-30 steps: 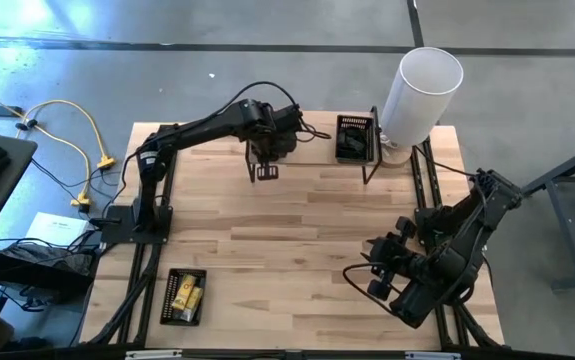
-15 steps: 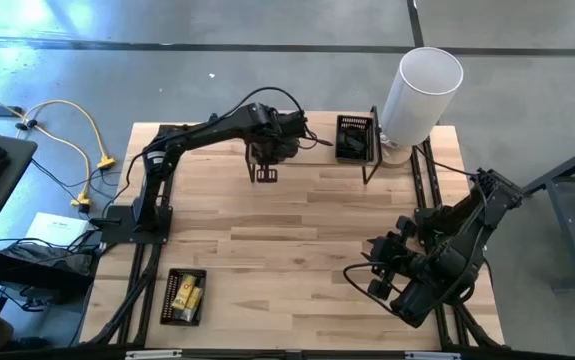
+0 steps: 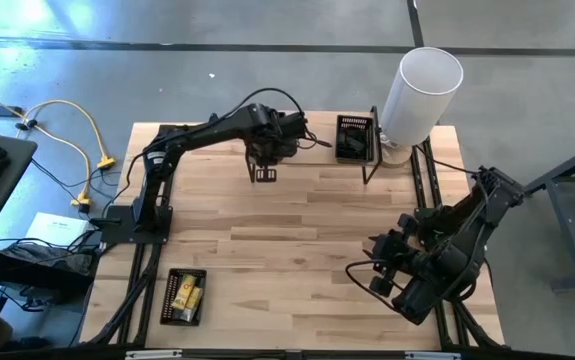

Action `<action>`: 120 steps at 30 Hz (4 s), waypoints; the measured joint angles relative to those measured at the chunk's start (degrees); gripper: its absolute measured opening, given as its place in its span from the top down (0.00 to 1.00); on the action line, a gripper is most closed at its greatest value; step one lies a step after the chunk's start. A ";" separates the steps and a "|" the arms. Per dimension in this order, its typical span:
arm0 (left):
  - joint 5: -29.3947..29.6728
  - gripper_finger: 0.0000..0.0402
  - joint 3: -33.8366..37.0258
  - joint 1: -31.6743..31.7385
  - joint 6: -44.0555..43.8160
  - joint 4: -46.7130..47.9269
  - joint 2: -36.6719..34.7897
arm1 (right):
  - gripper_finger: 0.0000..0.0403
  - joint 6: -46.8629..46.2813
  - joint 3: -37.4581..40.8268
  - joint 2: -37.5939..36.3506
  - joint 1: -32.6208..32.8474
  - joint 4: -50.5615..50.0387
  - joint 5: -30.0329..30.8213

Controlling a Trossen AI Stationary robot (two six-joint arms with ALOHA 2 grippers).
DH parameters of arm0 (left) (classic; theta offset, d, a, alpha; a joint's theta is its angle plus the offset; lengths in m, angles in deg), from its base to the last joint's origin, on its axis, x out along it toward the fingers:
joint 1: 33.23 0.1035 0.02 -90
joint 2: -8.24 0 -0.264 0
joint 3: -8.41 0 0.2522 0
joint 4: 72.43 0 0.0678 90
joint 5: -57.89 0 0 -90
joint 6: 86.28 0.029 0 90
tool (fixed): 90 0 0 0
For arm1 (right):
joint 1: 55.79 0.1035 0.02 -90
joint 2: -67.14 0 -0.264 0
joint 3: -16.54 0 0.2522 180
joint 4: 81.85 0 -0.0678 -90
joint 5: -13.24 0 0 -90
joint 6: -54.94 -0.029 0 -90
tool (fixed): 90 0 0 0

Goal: Pick & Place Office Desk Supplies
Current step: Put the right black basket with the spring key chains on the shelf, then put the black basket with the crayon boxes on the shelf

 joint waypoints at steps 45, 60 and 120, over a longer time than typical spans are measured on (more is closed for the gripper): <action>-25.13 0.75 -0.20 -25.28 -34.33 6.62 -21.02 | 0.66 2.01 2.49 0.08 0.01 3.89 0.93; -6.05 0.75 0.37 -60.36 -71.09 7.61 -17.20 | 0.66 14.80 2.66 0.28 -0.41 13.62 1.04; -1.69 0.75 1.21 -87.08 -73.48 7.52 11.30 | 0.66 34.30 13.27 0.34 -5.64 56.17 -16.95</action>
